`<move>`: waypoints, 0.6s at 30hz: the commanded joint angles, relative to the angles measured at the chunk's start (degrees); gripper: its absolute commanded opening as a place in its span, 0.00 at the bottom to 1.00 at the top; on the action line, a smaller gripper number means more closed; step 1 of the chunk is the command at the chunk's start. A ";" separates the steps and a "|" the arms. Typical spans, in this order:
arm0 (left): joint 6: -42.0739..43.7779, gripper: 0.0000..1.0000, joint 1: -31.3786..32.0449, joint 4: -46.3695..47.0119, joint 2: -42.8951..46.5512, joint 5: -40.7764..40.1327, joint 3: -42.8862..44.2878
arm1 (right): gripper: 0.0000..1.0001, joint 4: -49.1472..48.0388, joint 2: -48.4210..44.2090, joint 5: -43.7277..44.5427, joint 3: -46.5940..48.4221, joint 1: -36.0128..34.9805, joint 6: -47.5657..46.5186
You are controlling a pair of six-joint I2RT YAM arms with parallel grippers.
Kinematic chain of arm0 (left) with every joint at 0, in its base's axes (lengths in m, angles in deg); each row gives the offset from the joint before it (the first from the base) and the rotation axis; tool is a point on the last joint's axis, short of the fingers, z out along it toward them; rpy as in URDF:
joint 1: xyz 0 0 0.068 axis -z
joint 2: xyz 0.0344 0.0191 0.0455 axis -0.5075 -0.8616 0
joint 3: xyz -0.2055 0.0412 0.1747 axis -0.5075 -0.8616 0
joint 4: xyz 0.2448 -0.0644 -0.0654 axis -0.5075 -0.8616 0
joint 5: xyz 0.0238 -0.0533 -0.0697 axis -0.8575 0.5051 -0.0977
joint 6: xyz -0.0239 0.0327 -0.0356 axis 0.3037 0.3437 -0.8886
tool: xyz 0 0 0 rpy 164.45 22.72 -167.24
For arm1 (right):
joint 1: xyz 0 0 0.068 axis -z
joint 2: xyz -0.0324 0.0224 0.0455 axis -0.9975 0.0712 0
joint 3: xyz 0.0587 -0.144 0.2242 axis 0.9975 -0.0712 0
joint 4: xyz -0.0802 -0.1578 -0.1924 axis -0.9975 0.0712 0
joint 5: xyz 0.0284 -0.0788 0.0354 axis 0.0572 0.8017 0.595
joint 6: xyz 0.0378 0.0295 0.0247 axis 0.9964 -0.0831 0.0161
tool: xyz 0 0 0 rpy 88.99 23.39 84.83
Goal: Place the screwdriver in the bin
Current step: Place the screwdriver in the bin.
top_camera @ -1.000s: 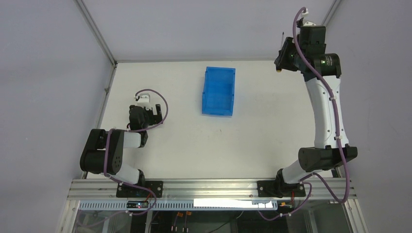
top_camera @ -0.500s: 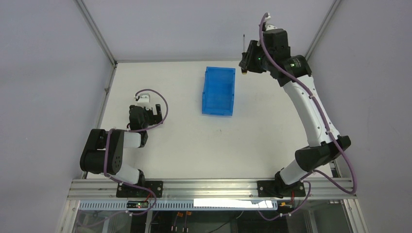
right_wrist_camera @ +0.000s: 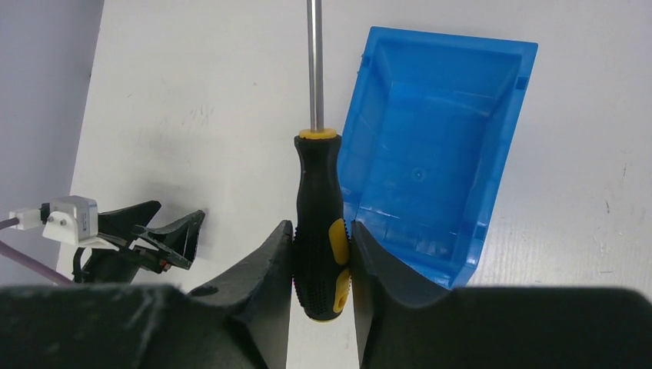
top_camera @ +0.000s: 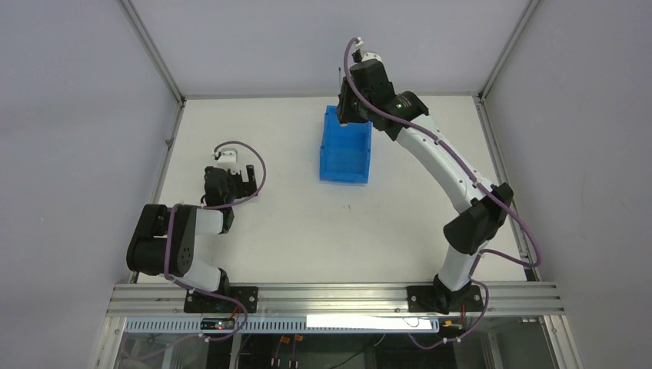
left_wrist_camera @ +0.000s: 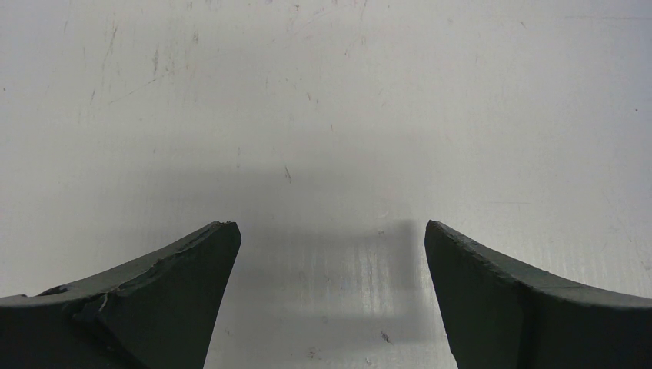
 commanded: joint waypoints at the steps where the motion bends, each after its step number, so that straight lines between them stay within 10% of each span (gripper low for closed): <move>1: -0.45 1.00 -0.71 1.54 0.55 -0.03 1.02 | 0.01 -7.80 0.29 2.93 -1.37 -0.06 1.51; 18: -0.40 1.00 -0.74 1.57 0.56 -0.04 1.02 | 0.01 -21.26 7.88 7.38 -21.53 -0.40 0.10</move>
